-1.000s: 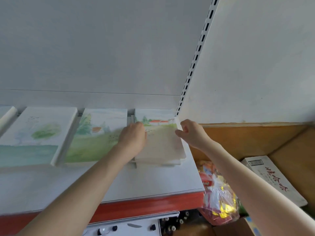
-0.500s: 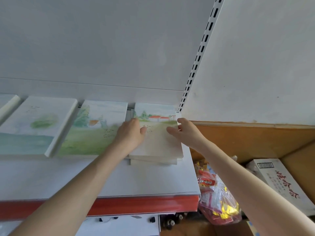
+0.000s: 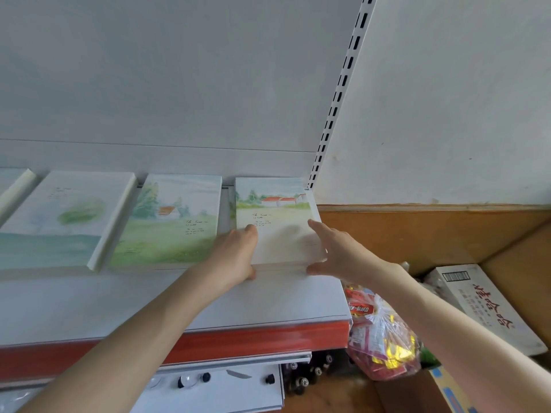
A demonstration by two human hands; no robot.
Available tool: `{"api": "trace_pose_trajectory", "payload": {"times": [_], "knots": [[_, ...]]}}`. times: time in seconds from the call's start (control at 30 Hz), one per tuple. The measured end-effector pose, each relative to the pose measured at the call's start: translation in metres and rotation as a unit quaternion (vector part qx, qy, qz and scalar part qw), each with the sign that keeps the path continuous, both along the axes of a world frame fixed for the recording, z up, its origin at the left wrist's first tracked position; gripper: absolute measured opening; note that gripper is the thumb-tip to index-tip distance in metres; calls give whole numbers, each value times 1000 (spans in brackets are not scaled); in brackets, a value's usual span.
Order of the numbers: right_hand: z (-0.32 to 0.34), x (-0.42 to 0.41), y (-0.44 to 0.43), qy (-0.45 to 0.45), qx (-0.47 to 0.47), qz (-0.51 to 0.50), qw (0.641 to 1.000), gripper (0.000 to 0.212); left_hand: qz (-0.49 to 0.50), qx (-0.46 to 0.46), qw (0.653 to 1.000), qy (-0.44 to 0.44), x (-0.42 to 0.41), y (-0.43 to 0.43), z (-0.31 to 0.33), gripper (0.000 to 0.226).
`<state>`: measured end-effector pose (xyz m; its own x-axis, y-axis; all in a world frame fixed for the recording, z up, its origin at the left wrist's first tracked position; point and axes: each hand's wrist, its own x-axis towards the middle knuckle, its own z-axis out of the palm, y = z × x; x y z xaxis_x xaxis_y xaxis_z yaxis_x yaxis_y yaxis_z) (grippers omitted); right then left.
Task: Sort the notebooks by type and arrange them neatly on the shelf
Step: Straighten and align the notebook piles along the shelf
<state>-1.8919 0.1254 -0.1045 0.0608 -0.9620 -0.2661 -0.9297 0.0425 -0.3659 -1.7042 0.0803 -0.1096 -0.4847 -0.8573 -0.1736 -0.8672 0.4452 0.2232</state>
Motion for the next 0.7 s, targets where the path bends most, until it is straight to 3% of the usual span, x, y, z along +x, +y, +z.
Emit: {"api": "trace_pose_trajectory", "payload": {"times": [0.23,0.37,0.7], "knots": [[-9,-2,0,-36,-2,-18,999,88,28,-4,996,82,2,2,-15,29],[-11,2,0,-39,-3,-22,999,86,64,-2,991,116,1,4,-20,33],[-11,0,-7,-46,5,-30,999,86,62,-27,994,89,4,6,-18,30]]}}
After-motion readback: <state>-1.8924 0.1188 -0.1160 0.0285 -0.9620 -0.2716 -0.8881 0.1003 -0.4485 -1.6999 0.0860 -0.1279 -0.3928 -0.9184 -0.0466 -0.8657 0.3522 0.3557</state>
